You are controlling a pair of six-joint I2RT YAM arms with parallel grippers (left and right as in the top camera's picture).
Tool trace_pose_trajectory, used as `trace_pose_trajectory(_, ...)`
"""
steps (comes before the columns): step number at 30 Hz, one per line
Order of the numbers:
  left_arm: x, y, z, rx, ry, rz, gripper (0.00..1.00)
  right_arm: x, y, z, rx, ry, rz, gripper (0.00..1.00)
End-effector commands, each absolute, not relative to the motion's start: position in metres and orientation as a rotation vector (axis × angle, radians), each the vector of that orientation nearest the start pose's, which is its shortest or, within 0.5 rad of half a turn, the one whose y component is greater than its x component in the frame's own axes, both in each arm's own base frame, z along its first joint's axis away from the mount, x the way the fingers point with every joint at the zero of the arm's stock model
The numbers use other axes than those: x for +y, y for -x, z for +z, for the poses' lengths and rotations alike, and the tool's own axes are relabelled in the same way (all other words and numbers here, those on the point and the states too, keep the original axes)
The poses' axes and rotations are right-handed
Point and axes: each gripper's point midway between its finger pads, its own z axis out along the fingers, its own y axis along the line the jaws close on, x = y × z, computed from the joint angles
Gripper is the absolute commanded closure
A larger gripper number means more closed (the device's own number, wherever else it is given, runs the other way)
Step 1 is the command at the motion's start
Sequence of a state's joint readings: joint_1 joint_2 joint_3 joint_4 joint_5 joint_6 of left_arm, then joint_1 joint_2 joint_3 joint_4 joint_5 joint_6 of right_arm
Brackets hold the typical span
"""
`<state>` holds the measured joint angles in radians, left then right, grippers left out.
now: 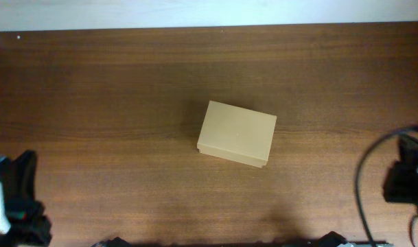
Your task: Pack container
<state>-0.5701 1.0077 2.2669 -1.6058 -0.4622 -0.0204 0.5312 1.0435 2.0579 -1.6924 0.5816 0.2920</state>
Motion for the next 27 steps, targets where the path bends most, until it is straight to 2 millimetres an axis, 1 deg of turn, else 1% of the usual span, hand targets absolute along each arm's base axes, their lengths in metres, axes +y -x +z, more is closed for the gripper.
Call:
trace_pose_trajectory(1, 0.026, -0.124, 0.511, 1.852, -0.129, 0.090, 0.98, -0.037, -0.148, 0.455, 2.050, -0.144, -0.214, 0.96)
trace_pose_trajectory(6, 0.049, -0.102, 0.509, 1.827, -0.082, 0.129, 0.98, -0.061, -0.125, 0.465, 1.966, -0.211, -0.234, 0.96)
trace_pose_trajectory(10, 0.065, -0.080, 0.505, 1.802, -0.024, 0.129, 0.98, -0.074, -0.107, 0.468, 1.917, -0.249, -0.217, 0.96)
trace_pose_trajectory(13, 0.080, -0.058, 0.506, 1.757, 0.047, 0.146, 0.98, -0.088, -0.086, 0.469, 1.872, -0.324, -0.231, 0.96)
trace_pose_trajectory(17, 0.096, -0.025, 0.504, 1.690, 0.134, 0.166, 0.98, -0.107, -0.051, 0.470, 1.807, -0.427, -0.313, 0.96)
trace_pose_trajectory(20, 0.105, 0.000, 0.501, 1.637, 0.194, 0.178, 0.98, -0.112, -0.027, 0.466, 1.759, -0.494, -0.316, 0.96)
trace_pose_trajectory(23, 0.110, 0.022, 0.497, 1.592, 0.238, 0.180, 0.98, -0.114, -0.007, 0.459, 1.723, -0.537, -0.315, 0.96)
trace_pose_trajectory(27, 0.112, 0.042, 0.484, 1.568, 0.283, 0.203, 0.98, -0.118, 0.020, 0.442, 1.682, -0.598, -0.345, 0.96)
